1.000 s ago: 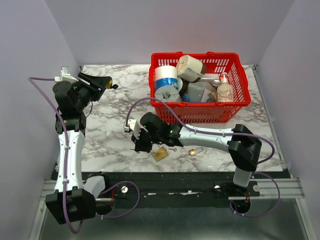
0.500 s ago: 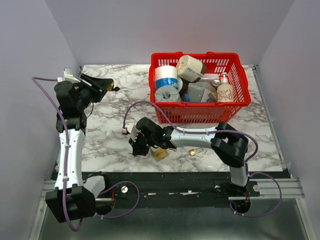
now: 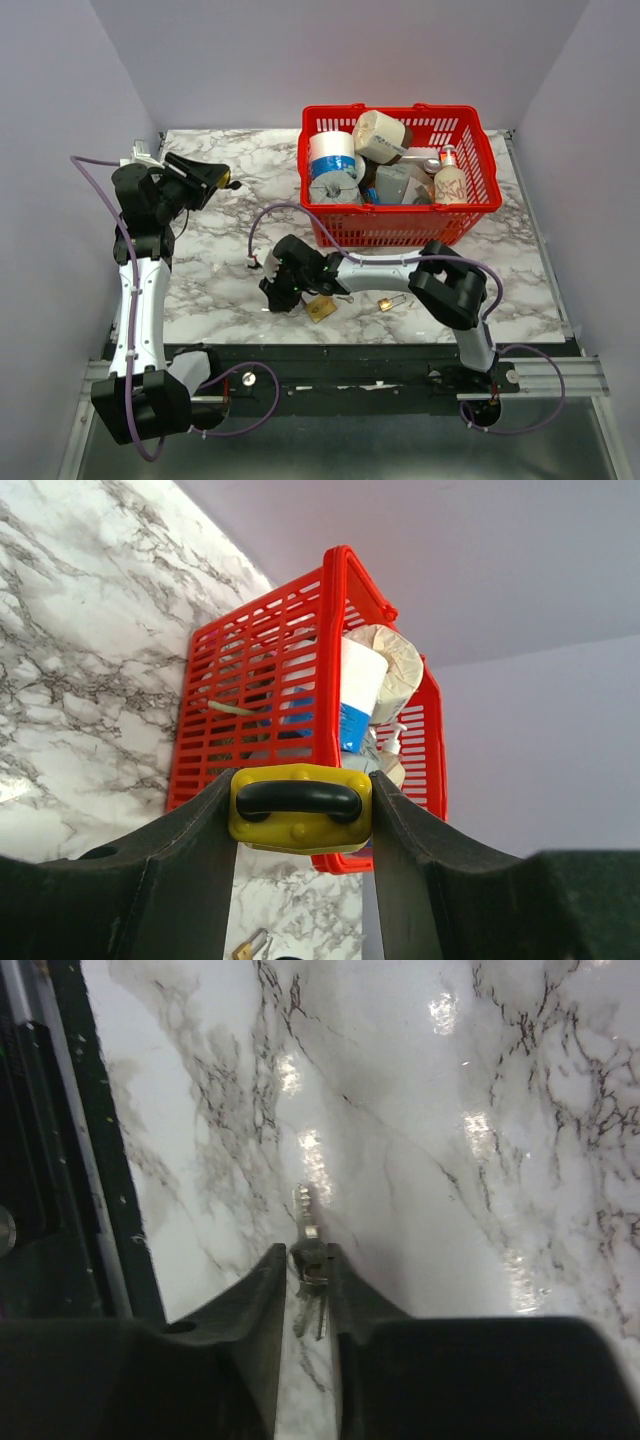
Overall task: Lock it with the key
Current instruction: Place the key at the center of the board, then adjust the lock.
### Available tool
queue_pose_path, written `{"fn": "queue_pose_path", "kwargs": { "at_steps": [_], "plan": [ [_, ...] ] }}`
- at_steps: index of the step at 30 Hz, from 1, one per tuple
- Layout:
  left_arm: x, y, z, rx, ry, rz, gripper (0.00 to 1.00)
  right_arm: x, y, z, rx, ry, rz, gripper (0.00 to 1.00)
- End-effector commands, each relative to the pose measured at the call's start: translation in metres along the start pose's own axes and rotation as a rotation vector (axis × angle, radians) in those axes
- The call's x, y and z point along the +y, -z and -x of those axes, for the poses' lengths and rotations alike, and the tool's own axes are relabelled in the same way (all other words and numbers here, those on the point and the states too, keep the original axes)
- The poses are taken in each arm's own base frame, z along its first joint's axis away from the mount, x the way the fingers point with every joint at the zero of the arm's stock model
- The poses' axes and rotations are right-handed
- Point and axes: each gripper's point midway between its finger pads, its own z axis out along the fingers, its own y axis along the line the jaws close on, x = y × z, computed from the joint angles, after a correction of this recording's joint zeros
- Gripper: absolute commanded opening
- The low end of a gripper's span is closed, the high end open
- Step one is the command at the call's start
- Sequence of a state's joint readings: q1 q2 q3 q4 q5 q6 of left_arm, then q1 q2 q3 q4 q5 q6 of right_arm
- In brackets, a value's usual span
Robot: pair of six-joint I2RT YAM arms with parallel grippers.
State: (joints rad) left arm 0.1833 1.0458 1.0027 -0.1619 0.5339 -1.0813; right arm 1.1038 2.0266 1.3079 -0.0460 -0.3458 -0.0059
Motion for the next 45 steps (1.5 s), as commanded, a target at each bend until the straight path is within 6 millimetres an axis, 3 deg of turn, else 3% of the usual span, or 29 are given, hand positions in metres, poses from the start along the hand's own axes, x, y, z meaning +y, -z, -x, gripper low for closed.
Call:
{"fn": "queue_pose_path", "kwargs": {
  "at_steps": [1,2,4,7,14,17,18,19,22,23,25,26,29,32,35,37,38,39,41,42,45],
  "plan": [
    [0.003,0.006,-0.009,0.037,-0.009,0.000,0.00,-0.012,0.000,0.023,-0.062,0.038,-0.035,0.43],
    [0.002,0.008,-0.010,0.039,-0.020,-0.005,0.00,-0.013,0.003,0.026,-0.070,0.043,-0.036,0.51],
    [0.003,0.009,-0.012,0.044,-0.027,-0.001,0.00,-0.008,0.011,0.039,-0.100,0.071,-0.029,0.57],
    [-0.004,0.014,-0.014,0.046,-0.049,-0.032,0.00,0.005,0.036,0.075,-0.179,0.111,-0.002,0.69],
    [-0.054,0.026,-0.014,0.068,-0.024,-0.248,0.00,0.038,0.107,0.159,-0.344,0.227,0.035,0.87],
    [-0.077,0.037,-0.011,0.066,-0.058,-0.324,0.00,0.042,0.146,0.191,-0.411,0.282,-0.014,0.87],
    [-0.087,0.041,-0.009,0.057,-0.080,-0.364,0.00,0.041,0.155,0.192,-0.409,0.286,-0.028,0.87],
    [-0.094,0.046,-0.012,0.079,-0.087,-0.395,0.00,0.046,0.178,0.203,-0.450,0.301,-0.043,0.87],
    [-0.119,0.062,-0.017,0.105,-0.123,-0.493,0.00,0.038,0.212,0.210,-0.490,0.323,-0.104,0.82],
    [-0.124,0.066,-0.019,0.119,-0.111,-0.511,0.00,0.037,0.236,0.216,-0.528,0.337,-0.135,0.76],
    [-0.143,0.079,-0.023,0.136,-0.171,-0.604,0.00,0.032,0.255,0.212,-0.543,0.345,-0.178,0.70],
    [-0.149,0.086,-0.027,0.148,-0.194,-0.638,0.00,0.029,0.276,0.215,-0.575,0.347,-0.207,0.66],
    [-0.175,0.110,-0.039,0.154,-0.333,-0.784,0.00,0.018,0.293,0.204,-0.584,0.276,-0.205,0.51],
    [-0.195,0.129,-0.057,0.166,-0.467,-0.908,0.00,0.018,0.306,0.204,-0.607,0.170,-0.139,0.46],
    [-0.208,0.141,-0.081,0.212,-0.609,-0.993,0.00,0.029,0.308,0.206,-0.605,0.060,0.011,0.45],
    [-0.207,0.140,-0.096,0.273,-0.635,-0.966,0.00,0.043,0.301,0.204,-0.575,-0.050,0.160,0.42],
    [-0.207,0.141,-0.103,0.219,-0.782,-0.996,0.00,0.043,0.299,0.202,-0.559,-0.107,0.203,0.40],
    [-0.201,0.138,-0.109,0.246,-0.785,-0.960,0.00,0.051,0.300,0.206,-0.560,-0.214,0.285,0.40],
    [-0.200,0.137,-0.116,0.235,-0.881,-0.985,0.00,0.060,0.289,0.189,-0.492,-0.357,0.436,0.38],
    [-0.198,0.136,-0.117,0.247,-0.888,-0.973,0.00,0.067,0.296,0.199,-0.513,-0.437,0.516,0.36],
    [-0.189,0.125,-0.120,0.267,-0.948,-0.927,0.00,0.072,0.289,0.191,-0.480,-0.609,0.619,0.30]
  ]
}}
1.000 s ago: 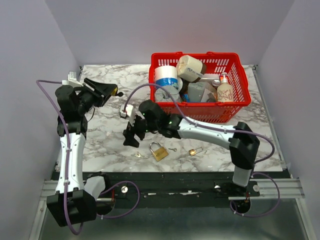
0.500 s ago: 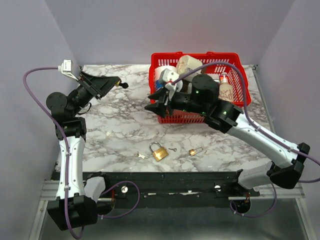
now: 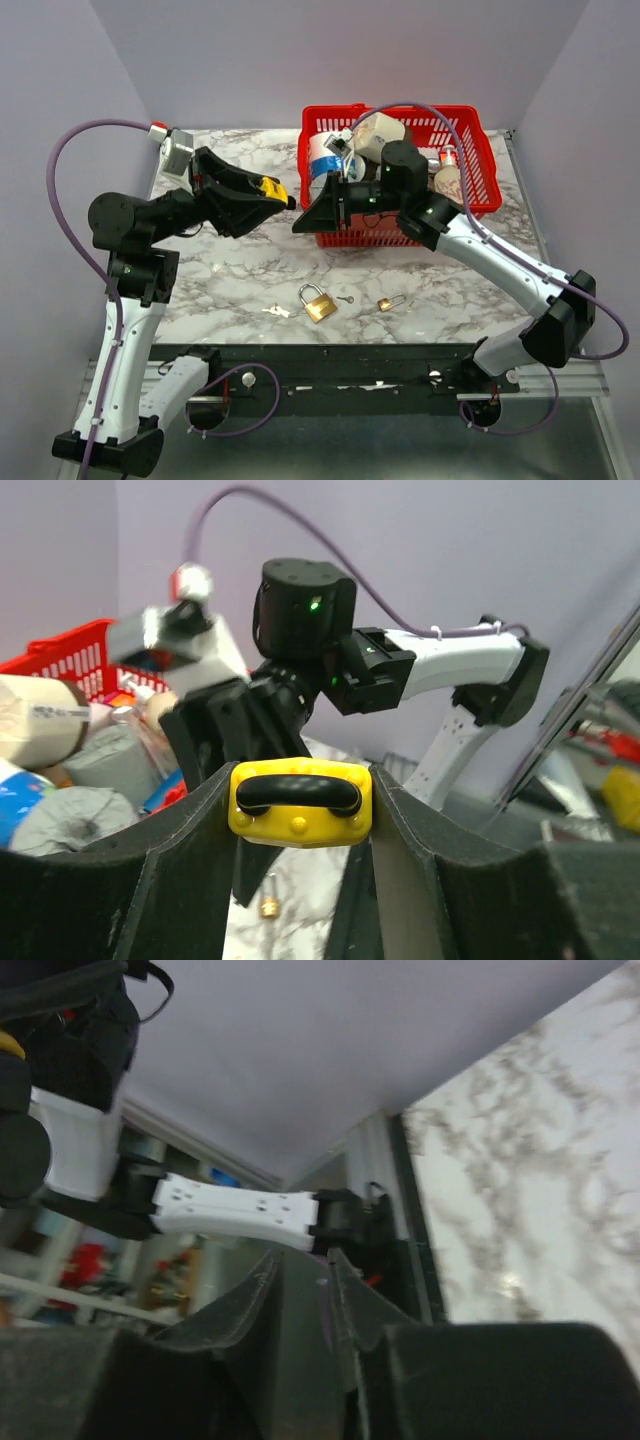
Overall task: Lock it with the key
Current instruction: Adjust the lock.
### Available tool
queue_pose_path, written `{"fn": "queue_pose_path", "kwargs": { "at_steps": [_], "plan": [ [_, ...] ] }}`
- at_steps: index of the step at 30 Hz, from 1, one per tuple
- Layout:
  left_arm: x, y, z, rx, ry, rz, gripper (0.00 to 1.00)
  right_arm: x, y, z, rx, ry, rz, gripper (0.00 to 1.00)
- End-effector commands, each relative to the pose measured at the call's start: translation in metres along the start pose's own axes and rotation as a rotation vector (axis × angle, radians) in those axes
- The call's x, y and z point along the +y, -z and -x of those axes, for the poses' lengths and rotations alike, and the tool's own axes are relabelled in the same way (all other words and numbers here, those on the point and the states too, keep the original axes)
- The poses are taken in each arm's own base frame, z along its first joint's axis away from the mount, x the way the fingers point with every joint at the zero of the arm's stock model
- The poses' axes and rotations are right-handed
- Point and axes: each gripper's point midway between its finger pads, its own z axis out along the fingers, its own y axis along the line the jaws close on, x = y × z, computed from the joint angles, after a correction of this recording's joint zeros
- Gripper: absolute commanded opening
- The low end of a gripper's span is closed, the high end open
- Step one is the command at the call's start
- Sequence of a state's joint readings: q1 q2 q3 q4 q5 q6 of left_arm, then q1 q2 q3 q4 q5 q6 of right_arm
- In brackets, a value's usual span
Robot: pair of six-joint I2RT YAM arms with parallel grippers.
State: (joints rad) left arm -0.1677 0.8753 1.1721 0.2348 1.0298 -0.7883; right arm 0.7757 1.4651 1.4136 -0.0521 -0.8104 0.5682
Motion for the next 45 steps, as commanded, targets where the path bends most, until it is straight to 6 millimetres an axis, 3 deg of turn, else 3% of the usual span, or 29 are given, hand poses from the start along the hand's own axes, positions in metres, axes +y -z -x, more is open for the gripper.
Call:
{"fn": "queue_pose_path", "kwargs": {
  "at_steps": [1,2,9,12,20,24,26,28,33,45],
  "plan": [
    [0.022,0.000,-0.018,0.113,-0.166,0.070,0.00,0.033,0.001,-0.010,0.048,-0.407,0.206,0.30],
    [0.031,-0.002,-0.021,0.132,-0.171,0.101,0.00,0.030,0.001,-0.010,0.045,-0.443,0.197,0.30],
    [0.041,-0.003,-0.049,0.258,-0.087,0.125,0.00,0.014,-0.004,-0.009,0.046,-0.619,0.147,0.28],
    [0.039,-0.004,-0.052,0.268,-0.053,0.107,0.00,-0.005,-0.008,-0.018,0.049,-0.736,0.080,0.24],
    [0.048,-0.008,-0.050,0.230,0.032,0.162,0.00,-0.044,-0.016,-0.047,0.102,-0.783,0.009,0.13],
    [0.062,-0.006,-0.057,0.202,0.159,0.266,0.00,-0.063,-0.017,-0.033,0.049,-0.823,-0.036,0.04],
    [0.076,0.002,-0.069,0.182,0.213,0.359,0.00,-0.064,-0.018,-0.018,0.014,-0.812,-0.045,0.01],
    [0.084,0.005,-0.077,0.164,0.264,0.414,0.00,-0.064,-0.017,-0.016,0.013,-0.845,-0.067,0.01],
    [0.104,0.009,-0.089,0.179,0.232,0.556,0.00,-0.068,-0.014,-0.029,0.015,-0.960,-0.102,0.01],
    [0.115,0.009,-0.109,0.232,0.219,0.598,0.00,-0.065,-0.015,-0.026,0.020,-0.990,-0.076,0.01]
  ]
}}
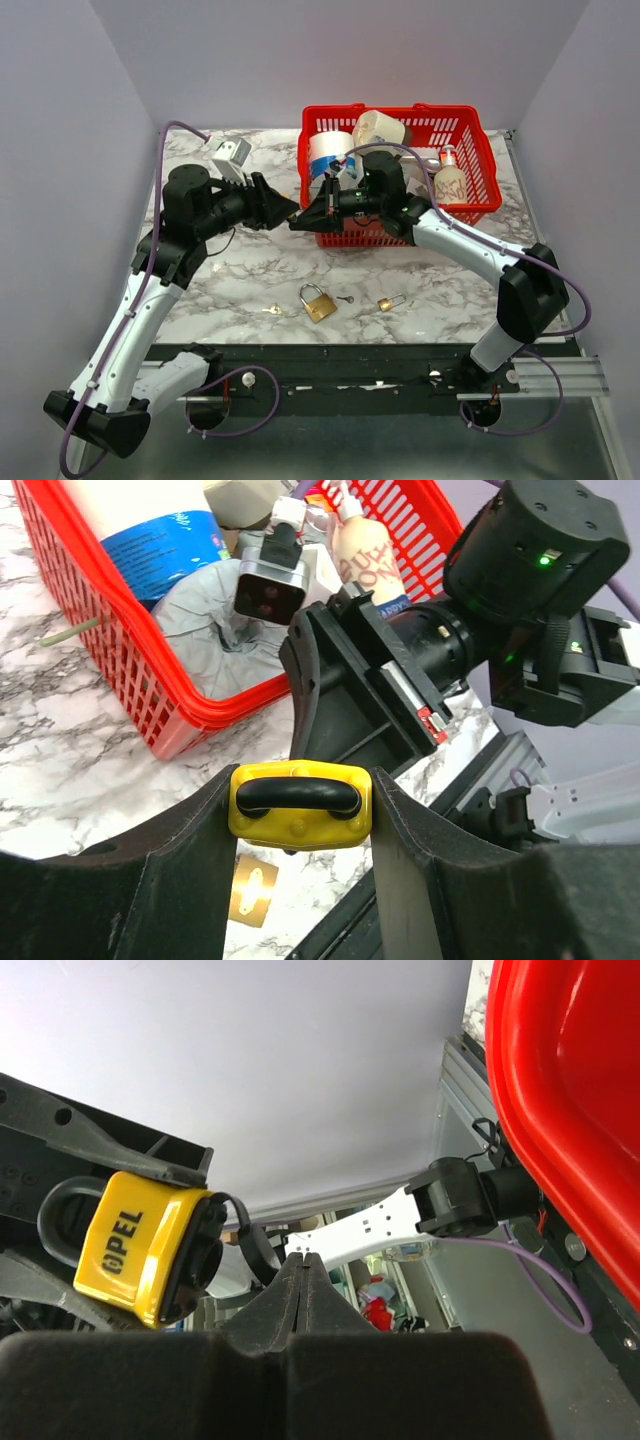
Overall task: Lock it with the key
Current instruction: Adjust the lock.
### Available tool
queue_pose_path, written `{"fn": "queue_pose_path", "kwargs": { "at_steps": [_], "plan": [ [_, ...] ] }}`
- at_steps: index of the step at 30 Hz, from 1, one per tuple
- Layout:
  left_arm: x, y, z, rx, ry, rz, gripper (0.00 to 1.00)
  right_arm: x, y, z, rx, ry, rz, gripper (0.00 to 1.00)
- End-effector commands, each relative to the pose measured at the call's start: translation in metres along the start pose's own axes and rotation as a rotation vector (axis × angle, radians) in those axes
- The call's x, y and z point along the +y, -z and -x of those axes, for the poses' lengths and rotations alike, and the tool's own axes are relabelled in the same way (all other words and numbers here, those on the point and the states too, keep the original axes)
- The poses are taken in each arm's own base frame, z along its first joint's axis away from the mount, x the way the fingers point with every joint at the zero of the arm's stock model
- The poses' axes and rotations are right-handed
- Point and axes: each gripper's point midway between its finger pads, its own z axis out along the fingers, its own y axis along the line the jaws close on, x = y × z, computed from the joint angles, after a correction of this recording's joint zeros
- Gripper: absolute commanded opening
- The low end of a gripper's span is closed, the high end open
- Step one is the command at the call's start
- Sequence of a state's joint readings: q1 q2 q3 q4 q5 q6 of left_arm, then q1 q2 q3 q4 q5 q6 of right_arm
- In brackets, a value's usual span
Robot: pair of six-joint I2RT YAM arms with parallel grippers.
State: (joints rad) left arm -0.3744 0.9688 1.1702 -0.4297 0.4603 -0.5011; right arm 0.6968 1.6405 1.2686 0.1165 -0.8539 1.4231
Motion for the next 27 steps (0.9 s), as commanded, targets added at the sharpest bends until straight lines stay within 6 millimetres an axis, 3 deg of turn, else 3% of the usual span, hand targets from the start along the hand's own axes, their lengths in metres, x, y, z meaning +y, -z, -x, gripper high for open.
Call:
{"fn": "queue_pose_path", "kwargs": {
  "at_steps": [1,12,27],
  "plan": [
    [0.003,-0.003,0.005,-0.028,-0.019,0.023,0.00,0.011,0.003,-0.003,0.010,-0.017,0.023,0.01],
    [-0.019,-0.006,0.007,-0.015,0.054,-0.088,0.00,0.007,0.000,0.000,0.007,0.030,0.030,0.01],
    [0.000,-0.016,-0.032,0.095,-0.006,-0.011,0.00,0.025,0.001,0.002,0.000,0.095,0.056,0.01]
  ]
}}
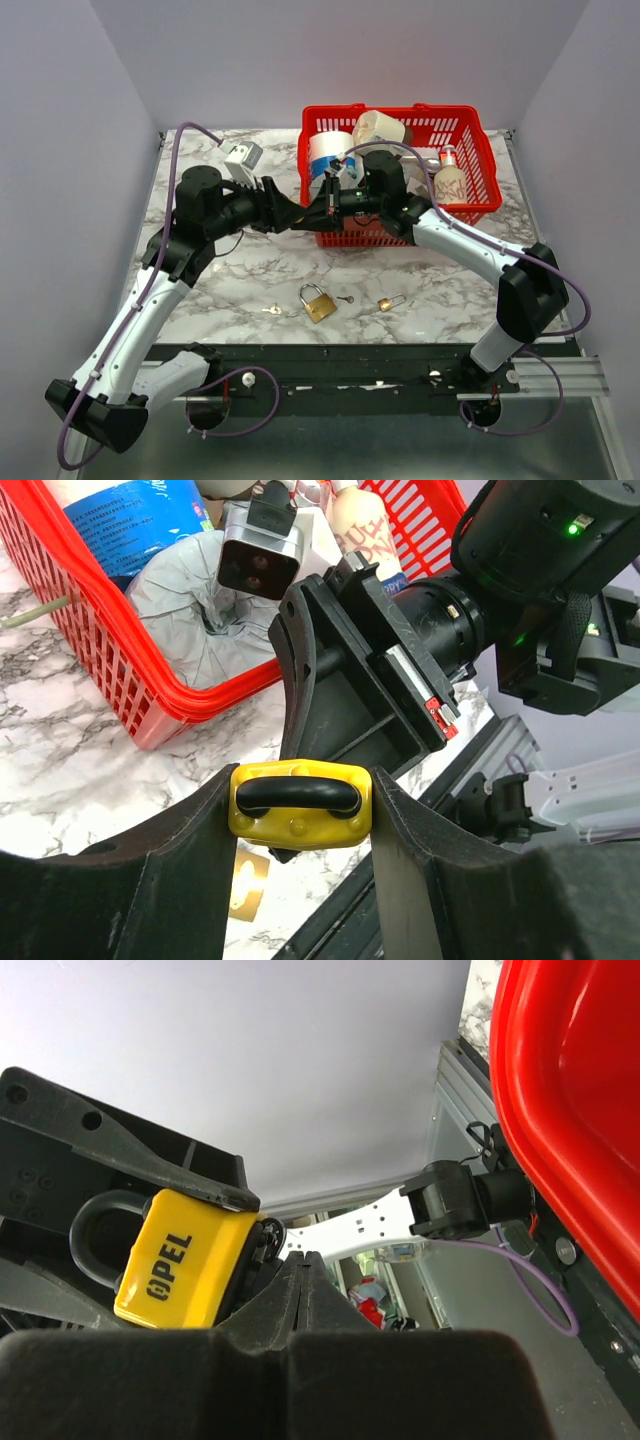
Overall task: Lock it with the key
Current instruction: Adjust the lock.
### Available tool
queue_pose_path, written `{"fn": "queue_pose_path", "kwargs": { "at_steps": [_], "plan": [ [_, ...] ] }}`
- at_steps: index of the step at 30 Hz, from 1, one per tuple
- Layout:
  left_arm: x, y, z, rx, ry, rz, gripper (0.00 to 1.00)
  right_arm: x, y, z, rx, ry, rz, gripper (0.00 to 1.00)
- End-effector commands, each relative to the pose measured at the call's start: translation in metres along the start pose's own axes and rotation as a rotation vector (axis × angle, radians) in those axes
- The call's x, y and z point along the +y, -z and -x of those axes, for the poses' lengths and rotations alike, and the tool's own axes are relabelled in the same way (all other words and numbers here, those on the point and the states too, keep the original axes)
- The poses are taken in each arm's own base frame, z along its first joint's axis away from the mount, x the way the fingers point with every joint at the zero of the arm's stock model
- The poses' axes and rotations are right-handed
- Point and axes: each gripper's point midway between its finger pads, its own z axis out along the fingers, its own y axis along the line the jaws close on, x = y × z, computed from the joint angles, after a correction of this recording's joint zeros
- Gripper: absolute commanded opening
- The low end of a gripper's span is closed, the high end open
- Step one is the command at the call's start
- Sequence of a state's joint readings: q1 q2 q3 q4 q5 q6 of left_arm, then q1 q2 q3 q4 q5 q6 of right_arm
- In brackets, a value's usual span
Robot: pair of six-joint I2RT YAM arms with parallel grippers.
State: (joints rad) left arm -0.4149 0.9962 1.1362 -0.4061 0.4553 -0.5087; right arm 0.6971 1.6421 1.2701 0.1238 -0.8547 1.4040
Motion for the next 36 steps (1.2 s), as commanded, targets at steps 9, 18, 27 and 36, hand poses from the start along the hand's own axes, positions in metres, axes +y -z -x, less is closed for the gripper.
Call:
{"fn": "queue_pose_path", "kwargs": {
  "at_steps": [9,18,27,36],
  "plan": [
    [0.007,-0.011,-0.039,0.121,-0.067,0.056,0.00,0.035,0.004,0.002,-0.005,0.085,0.065,0.01],
    [0.022,-0.016,-0.077,0.234,-0.138,0.136,0.00,0.044,0.004,0.002,-0.004,0.092,0.079,0.01],
    [0.021,-0.019,-0.112,0.314,-0.009,0.103,0.00,0.067,0.008,-0.001,0.001,0.157,0.151,0.01],
    [0.005,-0.022,-0.125,0.359,0.097,0.015,0.00,0.097,0.015,-0.007,0.004,0.332,0.260,0.01]
  ]
}}
